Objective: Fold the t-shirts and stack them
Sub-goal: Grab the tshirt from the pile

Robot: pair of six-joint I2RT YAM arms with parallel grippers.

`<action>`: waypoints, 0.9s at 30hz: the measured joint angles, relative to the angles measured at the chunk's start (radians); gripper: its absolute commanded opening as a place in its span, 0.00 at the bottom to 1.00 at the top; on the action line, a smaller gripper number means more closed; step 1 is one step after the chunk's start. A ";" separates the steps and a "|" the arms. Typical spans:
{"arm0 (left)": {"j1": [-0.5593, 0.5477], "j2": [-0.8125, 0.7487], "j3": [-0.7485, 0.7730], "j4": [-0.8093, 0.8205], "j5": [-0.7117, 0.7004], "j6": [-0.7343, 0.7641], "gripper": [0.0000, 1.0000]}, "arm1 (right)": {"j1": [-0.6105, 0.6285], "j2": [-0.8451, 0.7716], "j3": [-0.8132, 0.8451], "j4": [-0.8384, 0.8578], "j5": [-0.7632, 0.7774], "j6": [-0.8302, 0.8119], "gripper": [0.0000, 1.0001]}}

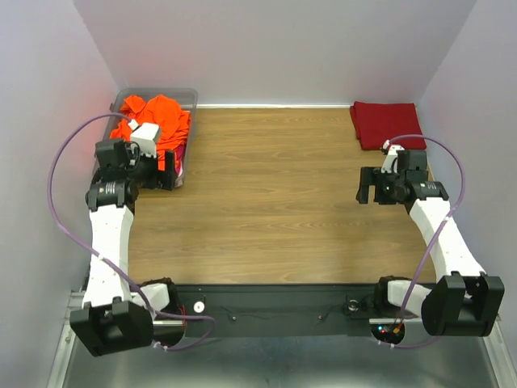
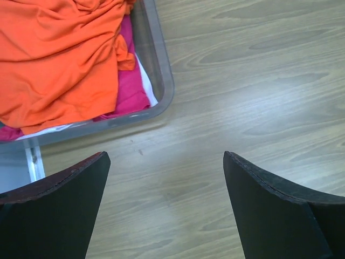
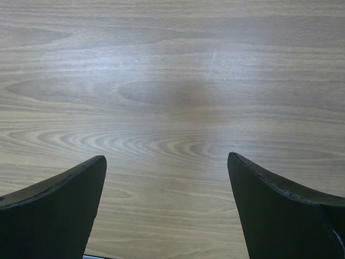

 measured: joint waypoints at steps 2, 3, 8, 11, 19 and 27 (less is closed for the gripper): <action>0.000 0.060 0.043 -0.006 -0.018 0.014 0.99 | 0.000 0.002 0.000 0.003 -0.007 0.005 1.00; 0.000 0.098 0.077 -0.011 -0.030 0.020 0.99 | 0.000 0.003 0.000 0.004 -0.009 0.005 1.00; 0.002 0.307 0.266 0.009 -0.063 0.042 0.99 | 0.000 0.026 0.004 0.006 -0.010 0.005 1.00; 0.004 0.434 0.367 0.023 -0.064 0.045 0.98 | 0.000 0.056 0.022 0.008 -0.010 0.005 1.00; 0.013 0.793 0.632 0.067 -0.048 0.034 0.95 | 0.000 0.112 0.061 0.013 -0.010 0.005 1.00; 0.024 1.101 0.833 0.102 -0.026 -0.011 0.88 | 0.000 0.202 0.064 0.025 -0.002 0.005 1.00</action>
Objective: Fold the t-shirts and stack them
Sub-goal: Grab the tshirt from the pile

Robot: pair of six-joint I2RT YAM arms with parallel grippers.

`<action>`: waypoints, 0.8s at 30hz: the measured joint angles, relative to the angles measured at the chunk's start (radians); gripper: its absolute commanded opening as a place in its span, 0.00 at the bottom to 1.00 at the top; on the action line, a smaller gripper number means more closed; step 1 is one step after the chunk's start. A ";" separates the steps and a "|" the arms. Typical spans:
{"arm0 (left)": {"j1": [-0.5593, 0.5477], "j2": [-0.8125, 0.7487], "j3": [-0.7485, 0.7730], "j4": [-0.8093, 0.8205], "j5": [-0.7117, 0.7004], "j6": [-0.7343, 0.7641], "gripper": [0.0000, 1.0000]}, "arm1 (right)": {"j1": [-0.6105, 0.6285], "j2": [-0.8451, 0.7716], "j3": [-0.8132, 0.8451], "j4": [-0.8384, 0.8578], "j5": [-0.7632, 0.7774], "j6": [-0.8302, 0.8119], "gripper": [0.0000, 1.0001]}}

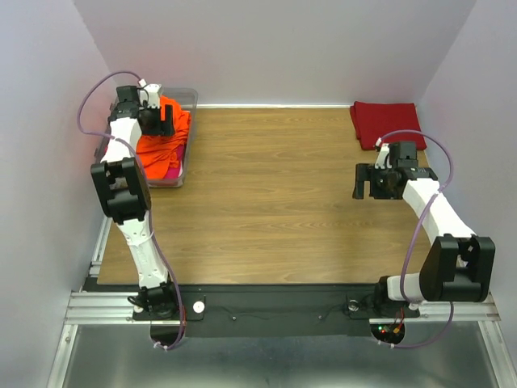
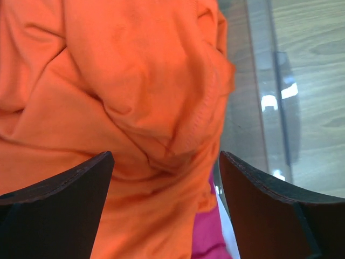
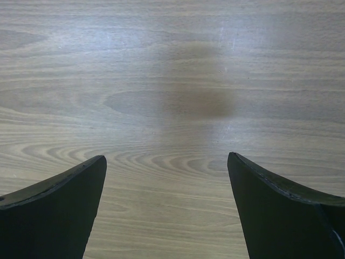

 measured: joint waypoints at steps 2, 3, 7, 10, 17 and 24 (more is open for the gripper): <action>0.003 0.060 0.036 0.005 0.003 -0.011 0.80 | 0.000 0.018 0.000 0.002 0.006 0.000 1.00; 0.004 0.076 0.042 0.008 0.003 -0.014 0.76 | 0.000 0.023 0.000 0.002 0.008 0.000 1.00; 0.004 0.109 0.044 0.008 0.002 -0.016 0.49 | 0.000 0.025 0.000 0.005 0.013 0.000 1.00; 0.004 0.109 0.049 0.008 0.000 -0.011 0.10 | 0.000 0.025 0.000 0.005 0.016 0.000 1.00; 0.005 0.093 0.130 -0.069 0.041 0.006 0.00 | 0.000 0.009 0.000 0.005 0.014 0.000 1.00; 0.010 -0.133 0.206 -0.204 0.199 0.014 0.00 | 0.000 -0.058 0.000 0.005 -0.014 -0.007 1.00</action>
